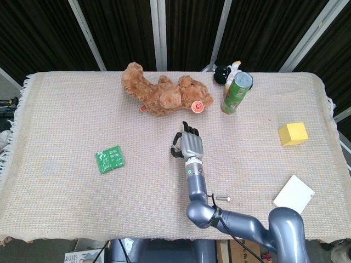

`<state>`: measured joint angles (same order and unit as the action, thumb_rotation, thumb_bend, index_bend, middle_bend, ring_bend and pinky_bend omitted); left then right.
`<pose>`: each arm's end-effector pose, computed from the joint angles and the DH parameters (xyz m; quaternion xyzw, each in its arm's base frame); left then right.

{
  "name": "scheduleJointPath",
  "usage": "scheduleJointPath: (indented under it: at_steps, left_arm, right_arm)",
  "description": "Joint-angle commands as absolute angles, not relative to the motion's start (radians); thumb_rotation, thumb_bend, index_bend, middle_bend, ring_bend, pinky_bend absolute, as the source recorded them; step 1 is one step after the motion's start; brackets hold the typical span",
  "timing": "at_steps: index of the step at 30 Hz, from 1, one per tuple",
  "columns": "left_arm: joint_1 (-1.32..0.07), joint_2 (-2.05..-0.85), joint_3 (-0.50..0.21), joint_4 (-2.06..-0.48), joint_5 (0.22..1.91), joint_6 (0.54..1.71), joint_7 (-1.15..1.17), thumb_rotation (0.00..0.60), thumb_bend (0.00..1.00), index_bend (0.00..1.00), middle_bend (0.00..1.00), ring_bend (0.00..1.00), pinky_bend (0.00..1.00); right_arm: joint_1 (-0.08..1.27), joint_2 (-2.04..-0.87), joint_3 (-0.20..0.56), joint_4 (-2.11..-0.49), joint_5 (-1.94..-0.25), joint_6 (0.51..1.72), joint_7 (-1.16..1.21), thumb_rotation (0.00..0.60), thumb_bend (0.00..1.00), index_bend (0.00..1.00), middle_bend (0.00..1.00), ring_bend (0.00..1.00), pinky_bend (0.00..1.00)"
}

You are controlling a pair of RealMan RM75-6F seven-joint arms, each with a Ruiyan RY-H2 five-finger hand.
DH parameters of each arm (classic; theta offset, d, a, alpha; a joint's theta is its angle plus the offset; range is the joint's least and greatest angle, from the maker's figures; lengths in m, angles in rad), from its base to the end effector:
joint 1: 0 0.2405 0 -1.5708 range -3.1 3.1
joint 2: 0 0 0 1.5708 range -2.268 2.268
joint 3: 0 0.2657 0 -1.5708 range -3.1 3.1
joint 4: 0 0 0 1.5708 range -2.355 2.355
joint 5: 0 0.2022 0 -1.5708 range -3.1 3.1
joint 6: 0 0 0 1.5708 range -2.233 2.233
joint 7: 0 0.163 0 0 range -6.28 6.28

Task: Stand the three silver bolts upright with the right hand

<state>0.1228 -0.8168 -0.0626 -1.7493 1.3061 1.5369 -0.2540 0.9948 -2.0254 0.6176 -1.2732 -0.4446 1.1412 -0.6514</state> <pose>-0.3538 0.1278 0.2788 -0.4519 -0.4656 -0.3496 0.6758 -0.0476 -0.4015 -0.0944 0.5412 -0.6018 0.3820 0.4461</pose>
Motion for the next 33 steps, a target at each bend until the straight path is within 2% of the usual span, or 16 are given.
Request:
scheduleJointPath:
  at_steps: [1, 33]
  left_arm:
    - [0.123, -0.817, -0.063, -1.75, 1.305, 1.537, -0.253, 0.6, 0.07, 0.07, 0.02, 0.0, 0.09]
    - [0.126, -0.813, -0.065, -1.756, 1.293, 1.534, -0.252, 0.6, 0.07, 0.07, 0.02, 0.0, 0.09]
  right_arm:
    - [0.99, -2.021, 0.623, -1.275, -0.446, 1.131, -0.625, 0.6, 0.4, 0.62, 0.02, 0.1, 0.08]
    - [0.991, -2.024, 0.603, -1.243, -0.461, 1.106, -0.521, 0.6, 0.4, 0.54, 0.02, 0.09, 0.08]
